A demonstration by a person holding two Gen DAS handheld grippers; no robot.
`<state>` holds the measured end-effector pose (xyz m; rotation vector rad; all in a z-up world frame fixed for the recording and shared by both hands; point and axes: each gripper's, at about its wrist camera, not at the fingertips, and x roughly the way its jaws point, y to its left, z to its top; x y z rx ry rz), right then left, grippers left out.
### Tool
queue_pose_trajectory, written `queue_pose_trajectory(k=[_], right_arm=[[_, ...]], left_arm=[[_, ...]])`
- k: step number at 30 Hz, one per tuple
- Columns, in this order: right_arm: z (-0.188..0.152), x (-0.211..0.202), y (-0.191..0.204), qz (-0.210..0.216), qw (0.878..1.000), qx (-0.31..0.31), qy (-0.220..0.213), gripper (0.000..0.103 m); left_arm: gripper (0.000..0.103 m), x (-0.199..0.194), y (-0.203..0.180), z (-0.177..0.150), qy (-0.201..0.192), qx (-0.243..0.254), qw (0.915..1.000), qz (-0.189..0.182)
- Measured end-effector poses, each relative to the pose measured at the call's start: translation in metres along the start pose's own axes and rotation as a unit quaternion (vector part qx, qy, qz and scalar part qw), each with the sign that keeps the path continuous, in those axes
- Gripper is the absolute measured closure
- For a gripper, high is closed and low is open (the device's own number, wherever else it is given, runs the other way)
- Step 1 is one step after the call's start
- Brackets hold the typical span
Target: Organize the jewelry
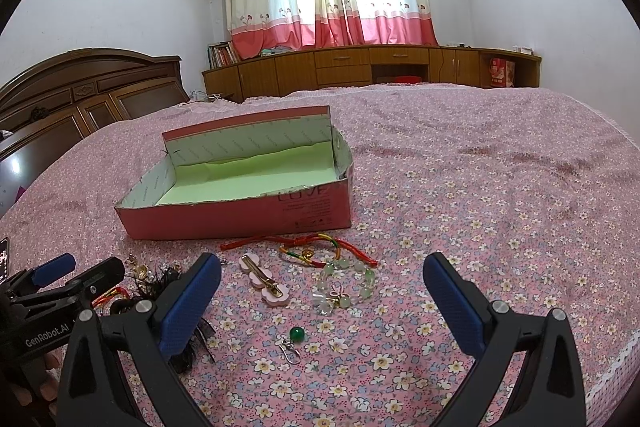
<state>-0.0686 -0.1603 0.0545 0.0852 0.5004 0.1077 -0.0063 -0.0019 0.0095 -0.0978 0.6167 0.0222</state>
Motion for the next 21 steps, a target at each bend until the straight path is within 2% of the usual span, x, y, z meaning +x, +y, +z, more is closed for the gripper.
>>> queue_pose_trajectory(k=[21], right_arm=[[-0.0012, 0.0007, 0.0004, 0.0, 1.0, -0.001, 0.001, 0.0]], left_arm=[[0.013, -0.0016, 0.0017, -0.0009, -0.004, 0.0, 1.0, 0.0]])
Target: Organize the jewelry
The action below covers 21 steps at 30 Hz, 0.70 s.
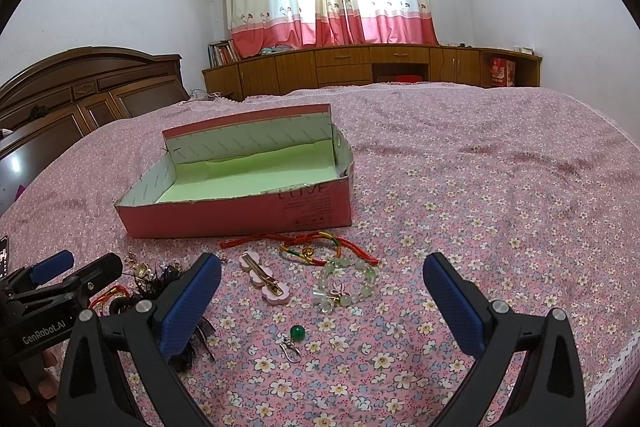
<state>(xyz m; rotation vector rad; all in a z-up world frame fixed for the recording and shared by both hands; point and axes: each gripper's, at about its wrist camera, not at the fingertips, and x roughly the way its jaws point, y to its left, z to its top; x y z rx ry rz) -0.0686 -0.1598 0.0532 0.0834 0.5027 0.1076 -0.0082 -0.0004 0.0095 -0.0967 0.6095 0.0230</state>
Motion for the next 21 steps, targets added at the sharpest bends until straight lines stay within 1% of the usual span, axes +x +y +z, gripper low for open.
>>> queue_pose_trajectory(k=[10, 15, 21], right_arm=[[0.001, 0.0, 0.0, 0.0, 1.0, 0.0, 0.001, 0.0], [0.001, -0.003, 0.001, 0.001, 1.0, 0.0, -0.003, 0.0], [0.007, -0.003, -0.009, 0.0, 1.0, 0.003, 0.005, 0.0]], left_arm=[[0.013, -0.001, 0.0, 0.001, 0.001, 0.001, 1.0, 0.001], [0.013, -0.005, 0.002, 0.006, 0.0, 0.003, 1.0, 0.005], [0.013, -0.006, 0.011, 0.013, 0.001, 0.0, 0.9997, 0.024]])
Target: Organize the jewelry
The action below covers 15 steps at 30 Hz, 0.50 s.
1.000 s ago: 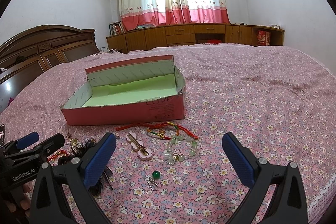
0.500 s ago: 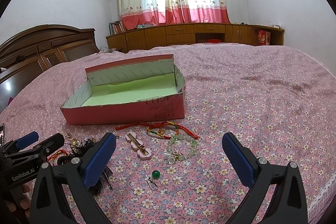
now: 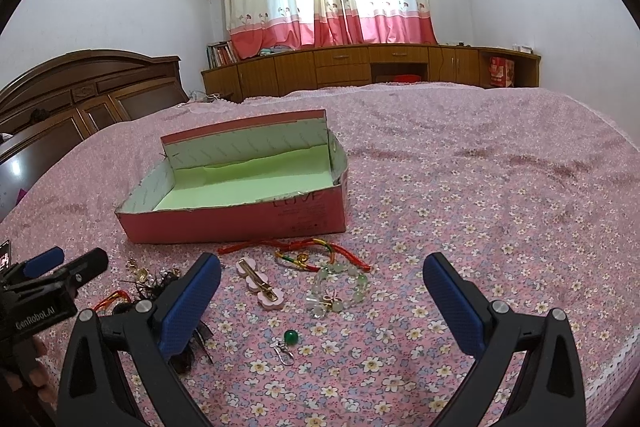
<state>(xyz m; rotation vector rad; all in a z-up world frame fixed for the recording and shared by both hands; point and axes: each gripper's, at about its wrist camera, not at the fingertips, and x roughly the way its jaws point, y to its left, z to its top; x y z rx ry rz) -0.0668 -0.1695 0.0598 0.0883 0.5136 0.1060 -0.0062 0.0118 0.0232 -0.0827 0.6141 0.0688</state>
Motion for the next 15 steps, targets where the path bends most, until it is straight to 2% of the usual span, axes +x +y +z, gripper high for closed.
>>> queue_pose_trajectory(k=[11, 15], right_arm=[[0.01, 0.009, -0.014, -0.015, 1.0, 0.01, 0.016, 0.0], [0.012, 0.014, -0.017, -0.015, 1.0, 0.01, 0.024, 0.0]], left_arm=[[0.014, 0.016, 0.019, 0.009, 0.031, -0.007, 0.9994, 0.012], [0.015, 0.028, 0.018, 0.01, 0.05, 0.004, 0.9986, 0.012]])
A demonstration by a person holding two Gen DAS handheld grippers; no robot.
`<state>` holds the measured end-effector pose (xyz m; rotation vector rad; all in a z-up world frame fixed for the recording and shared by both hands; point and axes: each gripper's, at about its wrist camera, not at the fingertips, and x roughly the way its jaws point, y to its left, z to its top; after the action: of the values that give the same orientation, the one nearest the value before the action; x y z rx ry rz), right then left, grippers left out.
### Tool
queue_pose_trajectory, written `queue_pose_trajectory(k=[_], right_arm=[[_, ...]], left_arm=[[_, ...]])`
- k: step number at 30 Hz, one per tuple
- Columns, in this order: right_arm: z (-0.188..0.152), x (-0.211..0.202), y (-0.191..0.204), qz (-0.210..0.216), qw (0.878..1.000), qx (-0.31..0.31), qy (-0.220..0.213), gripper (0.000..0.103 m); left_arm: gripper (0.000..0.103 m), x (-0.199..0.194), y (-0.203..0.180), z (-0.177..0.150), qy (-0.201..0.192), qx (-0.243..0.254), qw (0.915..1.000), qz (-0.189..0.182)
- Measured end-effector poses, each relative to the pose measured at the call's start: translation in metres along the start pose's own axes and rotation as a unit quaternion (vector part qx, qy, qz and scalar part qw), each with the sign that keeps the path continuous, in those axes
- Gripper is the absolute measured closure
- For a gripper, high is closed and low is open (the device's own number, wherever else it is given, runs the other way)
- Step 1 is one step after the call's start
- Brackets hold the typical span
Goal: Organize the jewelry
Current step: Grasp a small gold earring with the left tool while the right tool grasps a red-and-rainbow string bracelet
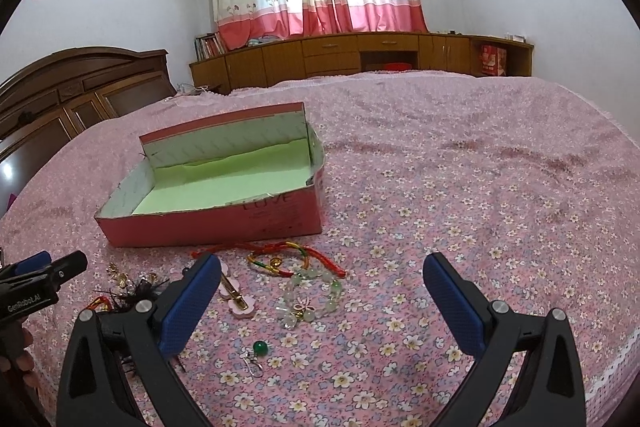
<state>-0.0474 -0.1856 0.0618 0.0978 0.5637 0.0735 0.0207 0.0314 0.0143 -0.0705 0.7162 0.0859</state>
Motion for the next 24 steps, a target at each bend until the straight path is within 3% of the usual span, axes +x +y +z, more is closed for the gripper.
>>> queue_pose_trajectory(k=[8, 14, 24], right_arm=[[0.004, 0.01, -0.006, -0.004, 1.0, 0.003, 0.008, 0.001], [0.004, 0.02, -0.011, 0.007, 1.0, 0.015, 0.019, 0.008], [0.001, 0.031, -0.012, 0.014, 0.999, 0.011, 0.036, 0.011]], left_arm=[[0.045, 0.026, -0.004, 0.006, 0.039, 0.006, 0.9992, -0.004], [0.072, 0.04, -0.008, 0.008, 0.06, 0.02, 0.9978, -0.018], [0.094, 0.056, -0.014, 0.006, 0.082, 0.035, 0.9958, -0.019]])
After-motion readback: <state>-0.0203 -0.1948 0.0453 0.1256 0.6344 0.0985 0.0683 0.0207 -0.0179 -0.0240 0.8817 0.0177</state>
